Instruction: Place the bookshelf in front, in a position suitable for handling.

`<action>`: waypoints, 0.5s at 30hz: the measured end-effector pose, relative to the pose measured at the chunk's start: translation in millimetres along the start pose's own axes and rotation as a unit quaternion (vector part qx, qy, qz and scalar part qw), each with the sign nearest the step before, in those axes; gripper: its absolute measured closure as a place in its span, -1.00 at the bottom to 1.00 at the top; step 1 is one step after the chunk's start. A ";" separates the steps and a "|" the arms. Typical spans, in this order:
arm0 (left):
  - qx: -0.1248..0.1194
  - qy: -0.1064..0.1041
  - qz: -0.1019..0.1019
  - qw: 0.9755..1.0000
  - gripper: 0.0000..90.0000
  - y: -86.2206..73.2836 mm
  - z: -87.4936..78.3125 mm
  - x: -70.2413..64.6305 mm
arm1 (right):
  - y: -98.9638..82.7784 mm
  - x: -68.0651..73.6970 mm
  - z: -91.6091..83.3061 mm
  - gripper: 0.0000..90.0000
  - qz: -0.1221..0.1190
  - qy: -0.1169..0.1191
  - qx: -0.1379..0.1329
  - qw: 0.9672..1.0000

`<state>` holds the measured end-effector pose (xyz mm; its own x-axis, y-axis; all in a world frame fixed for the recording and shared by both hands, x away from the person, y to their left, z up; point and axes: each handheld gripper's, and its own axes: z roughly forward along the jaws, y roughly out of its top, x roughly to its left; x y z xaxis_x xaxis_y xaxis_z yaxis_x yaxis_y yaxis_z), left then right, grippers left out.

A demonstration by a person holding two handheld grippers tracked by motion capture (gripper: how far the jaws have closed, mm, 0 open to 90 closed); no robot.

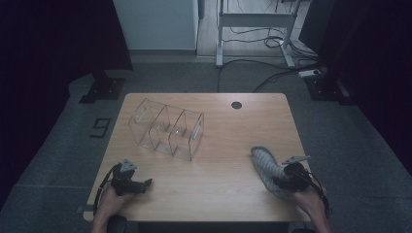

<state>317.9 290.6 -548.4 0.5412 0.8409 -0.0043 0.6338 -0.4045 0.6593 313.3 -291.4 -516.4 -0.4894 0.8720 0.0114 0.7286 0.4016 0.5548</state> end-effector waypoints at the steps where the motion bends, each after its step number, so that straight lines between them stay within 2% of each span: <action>1: 0.000 0.000 0.000 1.000 -1.00 0.0 0.0 0.0 | -0.2 -0.2 -0.2 0.01 0.002 0.001 -0.002 1.000; 2: 0.000 0.000 0.000 1.000 -1.00 0.0 0.0 0.0 | -0.2 -0.2 -0.2 0.01 0.002 0.001 -0.002 1.000; 3: 0.001 0.001 0.000 1.000 -1.00 0.2 0.1 -0.1 | 0.5 -2.2 -1.2 -0.18 0.009 0.013 0.001 1.000; 5: 0.002 0.000 0.000 1.000 -1.00 0.5 0.0 -0.1 | 0.8 -2.6 -1.6 -0.22 0.012 0.017 0.001 1.000; 6: 0.006 0.000 0.001 1.000 -1.00 1.3 -0.3 0.0 | 1.9 -4.2 -3.3 -0.37 0.018 0.034 -0.002 0.999; 8: 0.012 0.000 0.000 1.000 -1.00 2.4 -0.6 -0.2 | 3.2 -4.6 -4.9 -0.44 0.023 0.046 0.000 0.999; 12: 0.019 -0.002 -0.010 1.000 -1.00 4.9 -2.0 1.9 | 7.8 -3.3 -13.1 -0.56 0.014 0.052 -0.014 0.998; 15: 0.007 -0.010 -0.011 1.000 -1.00 7.6 -6.3 4.6 | 12.8 -1.3 -20.3 -0.61 0.009 0.046 -0.028 0.999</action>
<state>321.7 293.6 -538.6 0.5371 0.8429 -0.0340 0.6539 -0.3905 0.6480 313.5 -293.1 -492.5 -0.5203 0.8484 0.0975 0.7117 0.3676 0.5986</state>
